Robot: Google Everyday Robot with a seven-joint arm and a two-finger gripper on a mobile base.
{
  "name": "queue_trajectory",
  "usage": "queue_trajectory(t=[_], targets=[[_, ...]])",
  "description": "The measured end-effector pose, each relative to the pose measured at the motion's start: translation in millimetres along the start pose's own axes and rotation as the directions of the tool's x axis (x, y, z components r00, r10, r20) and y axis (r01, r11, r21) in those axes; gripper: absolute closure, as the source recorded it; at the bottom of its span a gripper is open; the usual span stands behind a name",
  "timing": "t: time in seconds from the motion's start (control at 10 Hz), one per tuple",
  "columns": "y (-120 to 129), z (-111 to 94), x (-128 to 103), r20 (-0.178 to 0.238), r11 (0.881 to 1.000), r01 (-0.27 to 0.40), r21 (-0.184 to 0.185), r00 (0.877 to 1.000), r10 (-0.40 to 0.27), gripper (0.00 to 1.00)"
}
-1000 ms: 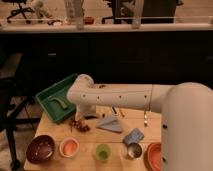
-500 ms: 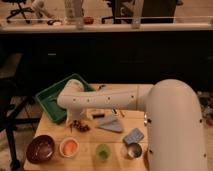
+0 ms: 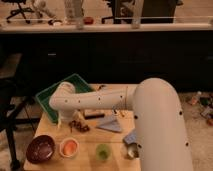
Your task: Place grapes in red bowl
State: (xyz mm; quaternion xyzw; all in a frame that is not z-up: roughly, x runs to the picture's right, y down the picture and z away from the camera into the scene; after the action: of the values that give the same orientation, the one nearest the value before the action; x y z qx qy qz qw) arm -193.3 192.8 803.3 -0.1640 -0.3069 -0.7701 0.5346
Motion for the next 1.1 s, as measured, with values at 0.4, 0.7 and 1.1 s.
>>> queue_trajectory(t=[0.4,0.7,1.1], targets=[[27.8,5.2,8.7,0.01,0.999,-0.011,0.038,1.0,0.011,0.2],[48.5,18.6,9.1,0.018,0.999,-0.04,0.02,0.999,0.04,0.2],[51.8,53.3,4.7,0.037,0.998,-0.05,-0.037,0.998,0.051,0.2]])
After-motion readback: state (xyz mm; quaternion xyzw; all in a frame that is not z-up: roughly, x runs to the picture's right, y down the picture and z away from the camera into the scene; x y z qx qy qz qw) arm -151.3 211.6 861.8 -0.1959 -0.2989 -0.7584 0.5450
